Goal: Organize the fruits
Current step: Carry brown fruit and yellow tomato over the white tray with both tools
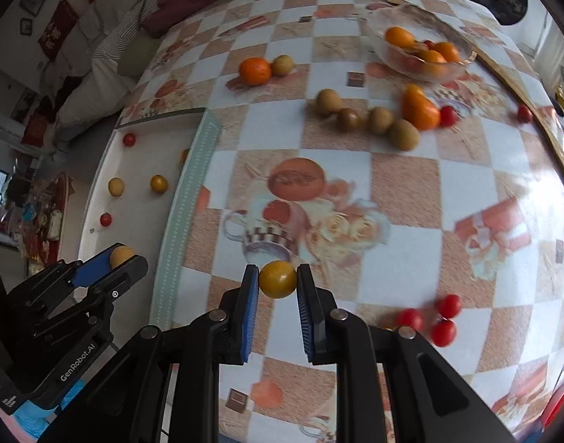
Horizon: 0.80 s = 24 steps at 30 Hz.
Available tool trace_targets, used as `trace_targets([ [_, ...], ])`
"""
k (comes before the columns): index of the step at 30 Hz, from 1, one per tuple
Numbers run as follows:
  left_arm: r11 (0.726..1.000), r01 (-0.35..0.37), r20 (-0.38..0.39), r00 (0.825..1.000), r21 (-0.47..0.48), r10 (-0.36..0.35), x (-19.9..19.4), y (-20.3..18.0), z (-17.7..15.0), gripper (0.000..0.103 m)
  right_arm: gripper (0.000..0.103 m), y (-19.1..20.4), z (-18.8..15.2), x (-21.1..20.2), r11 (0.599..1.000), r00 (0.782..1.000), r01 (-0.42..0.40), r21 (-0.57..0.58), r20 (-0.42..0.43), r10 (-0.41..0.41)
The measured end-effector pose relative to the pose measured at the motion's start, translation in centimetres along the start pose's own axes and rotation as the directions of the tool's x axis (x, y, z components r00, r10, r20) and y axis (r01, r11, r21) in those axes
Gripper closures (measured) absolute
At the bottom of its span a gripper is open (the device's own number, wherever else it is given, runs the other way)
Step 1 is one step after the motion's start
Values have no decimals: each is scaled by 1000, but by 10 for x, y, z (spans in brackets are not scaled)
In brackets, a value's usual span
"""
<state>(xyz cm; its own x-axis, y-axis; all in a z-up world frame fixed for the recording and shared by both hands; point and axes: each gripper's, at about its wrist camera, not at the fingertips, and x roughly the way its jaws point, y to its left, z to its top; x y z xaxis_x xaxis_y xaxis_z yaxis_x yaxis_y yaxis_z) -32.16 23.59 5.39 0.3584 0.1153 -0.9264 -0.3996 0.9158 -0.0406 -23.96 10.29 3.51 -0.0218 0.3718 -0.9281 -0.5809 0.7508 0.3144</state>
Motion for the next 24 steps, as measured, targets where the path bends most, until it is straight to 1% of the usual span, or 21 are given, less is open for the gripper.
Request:
trace_targets([
  [5, 996, -55, -5, 998, -75, 55, 1, 48, -8, 74, 81, 48, 18, 22, 996, 999, -44, -76, -21, 42],
  [7, 992, -74, -22, 997, -100, 72, 5, 65, -12, 74, 81, 68, 24, 31, 993, 998, -57, -106, -33, 54],
  [13, 982, -119, -73, 991, -144, 109, 18, 100, -23, 74, 81, 118, 35, 66, 982, 994, -76, -171, -86, 62],
  [17, 977, -137, -87, 988, -161, 125, 25, 110, -24, 74, 81, 135, 39, 87, 981, 992, -59, -185, -119, 37],
  [24, 977, -134, -107, 987, -167, 117, 33, 114, -27, 74, 80, 143, 39, 103, 972, 991, -2, -235, -133, -30],
])
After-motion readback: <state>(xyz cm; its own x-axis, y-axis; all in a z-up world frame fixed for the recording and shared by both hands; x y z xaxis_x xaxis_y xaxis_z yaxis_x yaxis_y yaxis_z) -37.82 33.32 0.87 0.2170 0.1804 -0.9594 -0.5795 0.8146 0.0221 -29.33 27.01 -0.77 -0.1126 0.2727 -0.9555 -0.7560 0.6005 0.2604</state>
